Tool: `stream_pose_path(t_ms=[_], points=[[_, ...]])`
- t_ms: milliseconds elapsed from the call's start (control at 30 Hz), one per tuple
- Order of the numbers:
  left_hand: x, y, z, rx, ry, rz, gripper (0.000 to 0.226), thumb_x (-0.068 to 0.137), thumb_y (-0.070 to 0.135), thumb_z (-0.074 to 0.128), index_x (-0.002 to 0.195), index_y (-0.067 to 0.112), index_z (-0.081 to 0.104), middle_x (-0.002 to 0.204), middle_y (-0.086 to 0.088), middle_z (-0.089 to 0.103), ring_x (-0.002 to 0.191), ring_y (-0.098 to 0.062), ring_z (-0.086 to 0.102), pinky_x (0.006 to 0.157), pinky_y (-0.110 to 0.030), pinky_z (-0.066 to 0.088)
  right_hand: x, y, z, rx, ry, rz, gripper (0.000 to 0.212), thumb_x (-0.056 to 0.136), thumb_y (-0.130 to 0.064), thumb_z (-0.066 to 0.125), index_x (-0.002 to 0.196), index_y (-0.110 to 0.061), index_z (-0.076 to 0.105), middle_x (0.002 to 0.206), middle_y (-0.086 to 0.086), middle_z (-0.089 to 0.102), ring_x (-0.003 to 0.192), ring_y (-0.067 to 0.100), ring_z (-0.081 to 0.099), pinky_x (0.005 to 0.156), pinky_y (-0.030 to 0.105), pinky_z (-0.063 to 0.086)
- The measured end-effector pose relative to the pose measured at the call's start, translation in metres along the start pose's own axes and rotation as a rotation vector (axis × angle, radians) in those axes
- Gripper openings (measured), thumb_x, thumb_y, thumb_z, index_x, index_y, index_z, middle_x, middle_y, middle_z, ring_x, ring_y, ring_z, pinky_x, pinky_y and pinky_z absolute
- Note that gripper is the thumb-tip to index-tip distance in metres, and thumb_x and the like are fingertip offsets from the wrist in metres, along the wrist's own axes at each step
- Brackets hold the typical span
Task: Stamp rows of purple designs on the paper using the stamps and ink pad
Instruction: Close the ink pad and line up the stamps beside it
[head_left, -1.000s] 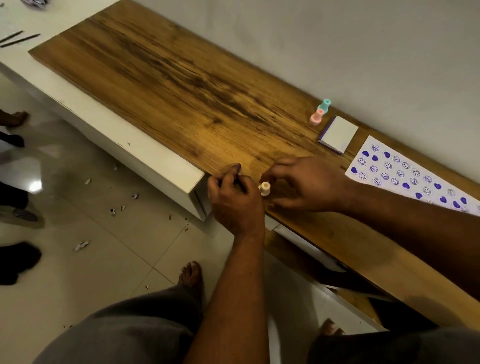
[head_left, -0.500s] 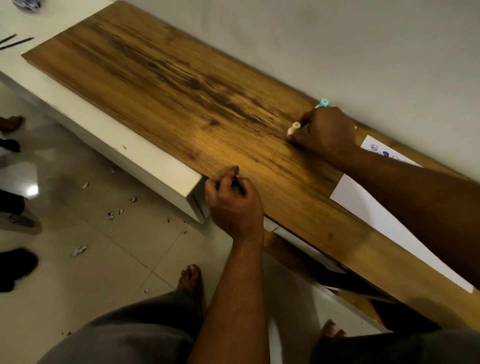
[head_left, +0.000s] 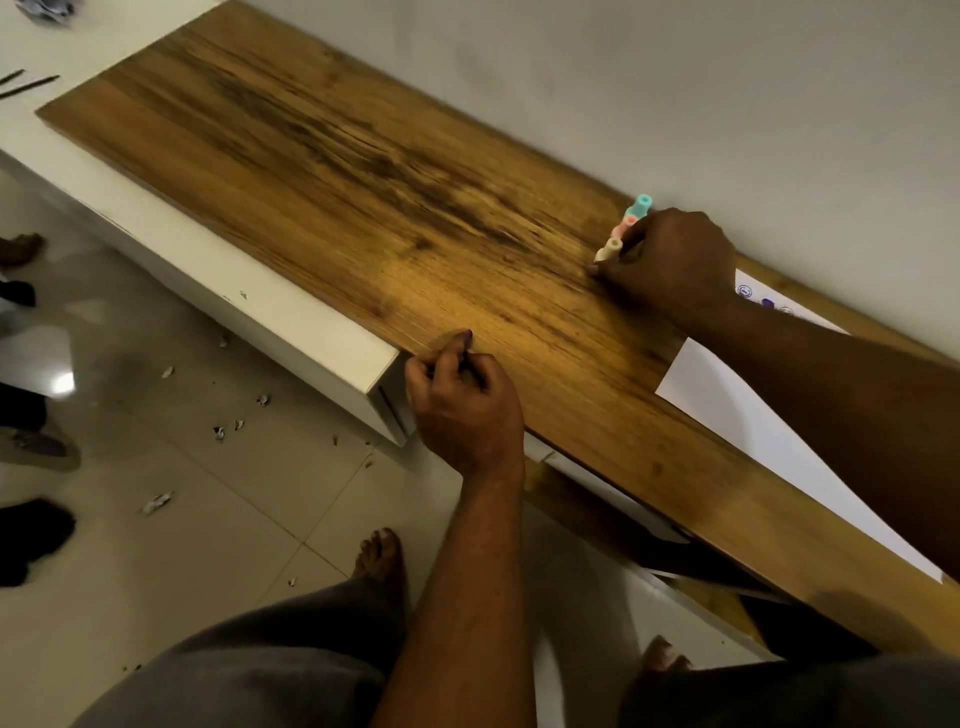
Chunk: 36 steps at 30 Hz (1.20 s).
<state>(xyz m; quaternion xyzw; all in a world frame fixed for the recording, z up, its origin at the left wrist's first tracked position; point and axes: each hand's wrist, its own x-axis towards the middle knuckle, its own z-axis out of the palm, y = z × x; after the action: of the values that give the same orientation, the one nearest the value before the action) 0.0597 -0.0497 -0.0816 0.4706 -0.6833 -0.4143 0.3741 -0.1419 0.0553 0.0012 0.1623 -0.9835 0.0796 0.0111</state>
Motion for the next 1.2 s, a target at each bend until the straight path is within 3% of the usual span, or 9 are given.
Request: stream_pose_path(t_ms=[233,333,400,533,867,1033,1133,1200], points=[[-0.002,0.0,-0.001,0.014,-0.005,0.016,0.028,0.092,0.031,0.061,0.114,0.024,0.078,0.108,0.002,0.06,0.094,-0.016,0.061,0.073,-0.037,0.059,-0.014,0.036,-0.025,0.038,0.231,-0.031,0.073,0.068,-0.093,0.055,0.104,-0.031,0.071,0.08,-0.008,0.069,0.083,0.018,0.068,0.066,0.029,0.046],[-0.003,0.001,-0.002,0.008,-0.008,0.022,0.028,0.093,0.031,0.06,0.113,0.025,0.078,0.108,0.002,0.06,0.094,-0.017,0.062,0.073,-0.038,0.059,-0.019,0.069,-0.031,0.11,0.119,-0.057,0.08,0.064,-0.088,0.067,0.115,-0.027,0.067,0.099,-0.001,0.071,0.094,0.024,0.067,0.076,0.036,0.05],[-0.003,0.001,-0.002,0.004,-0.007,0.013,0.026,0.093,0.028,0.062,0.113,0.026,0.078,0.109,0.002,0.06,0.094,-0.017,0.062,0.073,-0.038,0.059,-0.022,0.084,-0.032,0.129,0.02,-0.089,0.095,0.059,-0.085,0.068,0.129,-0.021,0.061,0.12,0.004,0.067,0.109,0.028,0.063,0.087,0.044,0.052],[-0.004,0.001,-0.002,0.013,-0.002,0.005,0.025,0.094,0.026,0.064,0.114,0.026,0.078,0.11,0.001,0.061,0.095,-0.016,0.062,0.075,-0.035,0.058,-0.021,0.088,-0.026,0.054,-0.058,-0.118,0.117,0.052,-0.091,0.071,0.145,-0.023,0.048,0.145,0.006,0.058,0.131,0.034,0.053,0.105,0.057,0.043],[-0.002,0.0,-0.001,0.037,-0.005,0.013,0.024,0.095,0.022,0.066,0.115,0.024,0.079,0.107,0.012,0.052,0.093,-0.013,0.061,0.074,-0.037,0.06,-0.001,0.092,-0.001,0.015,-0.102,-0.191,0.107,0.059,-0.086,0.07,0.143,-0.025,0.045,0.139,0.003,0.062,0.125,0.03,0.059,0.101,0.052,0.042],[-0.002,-0.005,-0.002,0.04,-0.045,0.052,0.027,0.095,0.026,0.063,0.118,0.024,0.077,0.11,0.006,0.058,0.096,-0.015,0.063,0.077,-0.043,0.06,-0.002,0.093,-0.011,-0.004,-0.107,-0.247,0.108,0.063,-0.086,0.069,0.147,-0.023,0.045,0.144,0.005,0.057,0.133,0.03,0.051,0.106,0.053,0.038],[-0.006,-0.005,-0.005,0.08,-0.07,0.074,0.029,0.094,0.027,0.063,0.119,0.024,0.076,0.114,0.001,0.06,0.103,-0.02,0.062,0.085,-0.046,0.056,-0.021,0.103,-0.027,0.125,-0.003,-0.255,0.098,0.07,-0.083,0.064,0.147,-0.025,0.046,0.148,0.004,0.053,0.138,0.028,0.046,0.11,0.056,0.035],[-0.019,0.0,-0.007,0.219,-0.109,0.205,0.028,0.093,0.029,0.066,0.119,0.026,0.075,0.118,-0.002,0.063,0.111,-0.025,0.056,0.095,-0.047,0.046,-0.047,0.126,-0.037,0.184,0.096,-0.244,0.083,0.081,-0.075,0.065,0.145,-0.025,0.049,0.145,0.003,0.055,0.135,0.026,0.049,0.11,0.055,0.038]])
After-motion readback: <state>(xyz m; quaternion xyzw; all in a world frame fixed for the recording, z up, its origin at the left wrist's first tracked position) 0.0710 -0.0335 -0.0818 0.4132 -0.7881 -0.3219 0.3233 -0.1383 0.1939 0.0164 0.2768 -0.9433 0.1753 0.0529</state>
